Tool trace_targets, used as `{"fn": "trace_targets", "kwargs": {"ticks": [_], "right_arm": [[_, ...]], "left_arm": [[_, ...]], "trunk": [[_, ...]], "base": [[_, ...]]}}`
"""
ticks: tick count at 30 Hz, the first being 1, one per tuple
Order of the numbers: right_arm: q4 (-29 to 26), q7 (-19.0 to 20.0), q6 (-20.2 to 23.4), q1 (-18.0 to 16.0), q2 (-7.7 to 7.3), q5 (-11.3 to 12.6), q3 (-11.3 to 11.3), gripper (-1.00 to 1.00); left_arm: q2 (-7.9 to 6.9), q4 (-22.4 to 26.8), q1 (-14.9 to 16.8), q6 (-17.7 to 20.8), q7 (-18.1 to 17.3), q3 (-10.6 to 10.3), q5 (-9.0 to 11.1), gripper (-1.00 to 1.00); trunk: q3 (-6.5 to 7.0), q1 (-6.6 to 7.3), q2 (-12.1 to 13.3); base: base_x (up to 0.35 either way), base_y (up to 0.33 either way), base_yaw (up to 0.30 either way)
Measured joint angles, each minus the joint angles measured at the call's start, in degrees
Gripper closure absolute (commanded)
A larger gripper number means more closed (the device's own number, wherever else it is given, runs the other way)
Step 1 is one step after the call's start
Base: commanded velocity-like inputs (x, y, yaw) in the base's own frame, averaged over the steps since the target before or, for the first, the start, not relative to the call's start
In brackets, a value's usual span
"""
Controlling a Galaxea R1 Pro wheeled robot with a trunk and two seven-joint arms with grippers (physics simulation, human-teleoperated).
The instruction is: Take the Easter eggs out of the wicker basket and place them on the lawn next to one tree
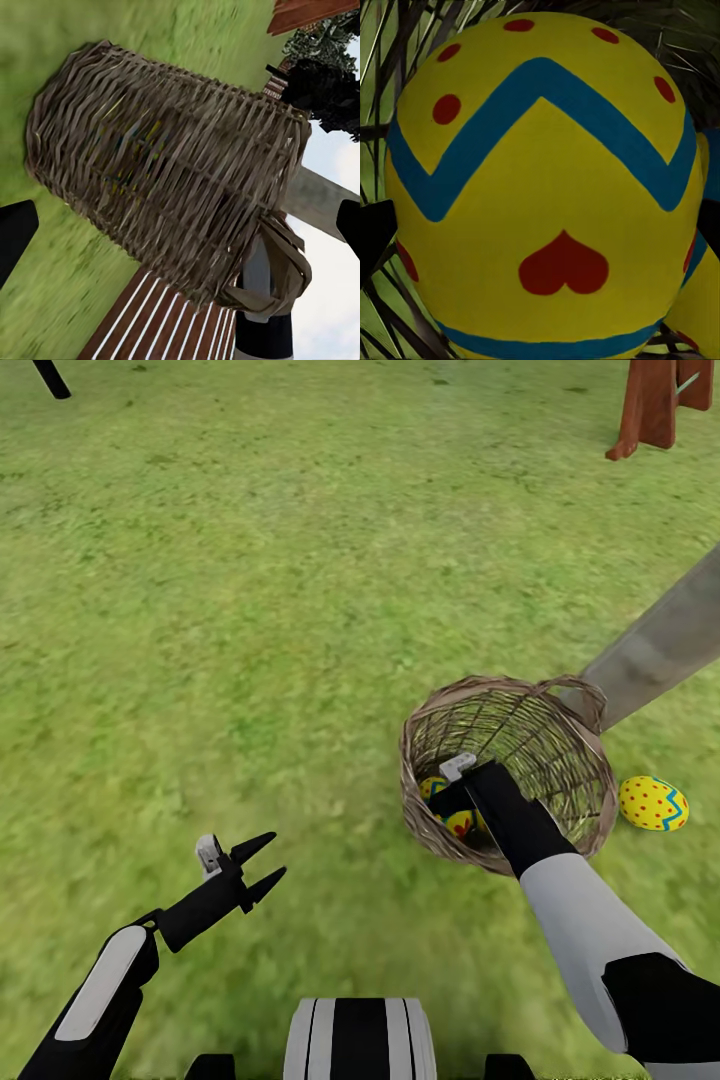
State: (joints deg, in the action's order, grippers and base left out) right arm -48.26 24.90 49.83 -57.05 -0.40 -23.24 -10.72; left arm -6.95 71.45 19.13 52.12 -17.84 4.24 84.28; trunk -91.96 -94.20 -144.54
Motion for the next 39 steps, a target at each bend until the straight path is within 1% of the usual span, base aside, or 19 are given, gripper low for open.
{"fn": "trace_targets", "kwargs": {"ticks": [2,4,5,6,9,16,21,28,30,32,33,39], "right_arm": [[0.0,0.0,0.0,0.0,0.00,0.0,0.0,-1.00],[-1.0,0.1,0.0,0.0,0.00,-0.1,0.1,-1.00],[-1.0,0.1,0.0,0.0,0.00,-0.1,0.1,-1.00],[-1.0,0.1,0.0,0.0,0.00,-0.1,0.0,1.00],[-1.0,0.1,0.0,0.0,-0.05,0.0,0.0,1.00],[-2.4,0.1,0.0,0.0,-0.08,0.1,0.0,1.00],[-2.4,0.1,0.0,0.0,-0.08,0.1,0.0,1.00],[0.2,0.1,0.0,0.0,-0.07,0.3,0.0,1.00],[0.3,0.1,0.0,0.0,-0.07,0.3,0.0,1.00],[0.3,0.1,0.1,0.0,-0.08,0.4,0.0,1.00],[0.3,0.1,0.1,0.0,-0.08,0.4,0.0,1.00],[0.3,0.1,0.1,0.0,-0.08,0.4,0.0,1.00]], "left_arm": [[0.00,0.0,0.0,0.0,0.0,0.0,0.1,-1.00],[0.00,-0.1,0.0,0.0,0.0,0.0,0.1,-1.00],[0.00,-0.1,0.0,0.0,0.0,0.0,0.1,-1.00],[0.00,-0.1,0.0,0.0,0.0,0.0,0.1,-1.00],[0.00,-0.1,0.0,0.0,0.0,0.0,0.1,-1.00],[0.00,-0.1,0.0,0.0,0.0,0.0,0.1,-1.00],[0.00,-0.1,0.0,0.0,-0.1,0.0,0.1,-1.00],[0.08,-0.2,0.0,0.0,0.0,0.0,0.1,-1.00],[0.08,-0.2,0.0,0.0,0.0,0.0,0.1,-1.00],[0.09,-0.1,0.0,0.0,0.0,0.0,0.2,-1.00],[0.09,-0.1,0.0,0.0,0.0,0.0,0.1,-1.00],[0.09,-0.1,0.0,0.0,0.0,0.0,0.1,-1.00]], "trunk": [[-0.01,0.00,0.0],[-0.44,-0.05,0.0],[-0.45,-0.05,0.0],[-0.45,-0.05,0.0],[-0.45,-0.05,0.0],[-1.11,-0.13,-0.1],[-1.12,-0.13,-0.1],[-0.01,0.00,0.0],[-0.01,0.00,0.0],[0.42,0.05,0.0],[0.43,0.04,0.0],[1.75,0.20,0.1]], "base": [[0.000,0.000,0.000],[0.000,0.000,0.000],[0.000,0.000,0.000],[0.000,0.000,0.000],[0.000,0.000,0.000],[0.000,0.000,0.000],[0.000,0.000,0.000],[0.000,0.000,0.000],[0.000,0.000,0.000],[0.000,0.000,0.000],[0.000,0.000,0.000],[0.000,0.000,0.000]]}}
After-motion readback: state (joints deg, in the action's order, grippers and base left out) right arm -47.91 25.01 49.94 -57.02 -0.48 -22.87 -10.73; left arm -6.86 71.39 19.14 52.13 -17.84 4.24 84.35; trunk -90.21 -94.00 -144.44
